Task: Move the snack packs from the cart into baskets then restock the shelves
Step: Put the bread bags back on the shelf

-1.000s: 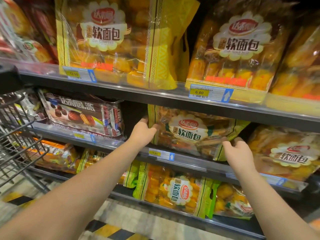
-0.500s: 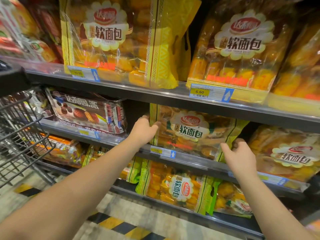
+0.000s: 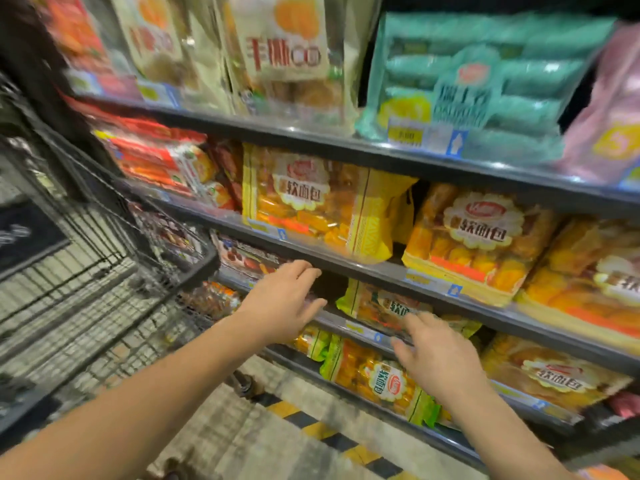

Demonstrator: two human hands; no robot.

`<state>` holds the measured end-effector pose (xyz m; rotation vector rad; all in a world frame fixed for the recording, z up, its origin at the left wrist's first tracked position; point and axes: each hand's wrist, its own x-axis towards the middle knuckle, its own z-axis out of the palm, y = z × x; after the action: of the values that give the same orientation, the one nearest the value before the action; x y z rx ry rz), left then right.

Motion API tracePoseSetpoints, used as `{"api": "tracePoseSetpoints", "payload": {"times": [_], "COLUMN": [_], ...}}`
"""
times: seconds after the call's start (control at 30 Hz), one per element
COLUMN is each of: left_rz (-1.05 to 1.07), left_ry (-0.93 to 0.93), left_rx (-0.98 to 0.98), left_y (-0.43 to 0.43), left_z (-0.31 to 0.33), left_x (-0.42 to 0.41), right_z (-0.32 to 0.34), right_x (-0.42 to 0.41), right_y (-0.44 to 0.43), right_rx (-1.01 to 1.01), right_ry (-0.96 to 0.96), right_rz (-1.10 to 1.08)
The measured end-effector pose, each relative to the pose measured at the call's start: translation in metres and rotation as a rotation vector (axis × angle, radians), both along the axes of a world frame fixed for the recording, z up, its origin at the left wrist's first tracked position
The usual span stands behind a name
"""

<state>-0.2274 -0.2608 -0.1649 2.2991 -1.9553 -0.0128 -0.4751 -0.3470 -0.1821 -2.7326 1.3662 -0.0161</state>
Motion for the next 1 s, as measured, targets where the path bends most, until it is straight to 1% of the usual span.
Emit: {"api": "tracePoseSetpoints", "payload": {"times": [0.13,0.23,0.4,0.53,0.63,0.77,0.87,1.0], "left_rz": [0.029,0.079,0.304,0.486,0.628,0.868,1.052,1.224], "left_ry": [-0.059,-0.138,-0.217,-0.251,-0.255,-0.176,-0.130,-0.056], "left_rx": [-0.002,0.009,0.013,-0.050,-0.082,-0.087,-0.083,-0.090], "left_y": [0.052,0.094,0.186,0.288,0.375,0.495,0.581,0.672], "left_z": [0.109,0.198,0.338,0.417,0.440,0.437,0.425,0.403], "left_x": [0.009,0.014,0.015,-0.002,-0.017,-0.046,-0.079,-0.117], "right_z": [0.118,0.207,0.334,0.404,0.431,0.434,0.423,0.404], "right_x": [0.039,0.063,0.091,0.115,0.135,0.155,0.158,0.163], "right_y": [0.036,0.063,0.114,0.177,0.237,0.332,0.410,0.508], "right_rx": [-0.014,-0.047,-0.080,-0.046,0.011,0.126,0.199,0.253], "right_ry": [-0.139,-0.179,-0.239,-0.305,-0.390,-0.439,-0.403,-0.312], "right_rz": [0.179,0.294,0.509,0.741,0.897,1.072,1.208,1.337]}}
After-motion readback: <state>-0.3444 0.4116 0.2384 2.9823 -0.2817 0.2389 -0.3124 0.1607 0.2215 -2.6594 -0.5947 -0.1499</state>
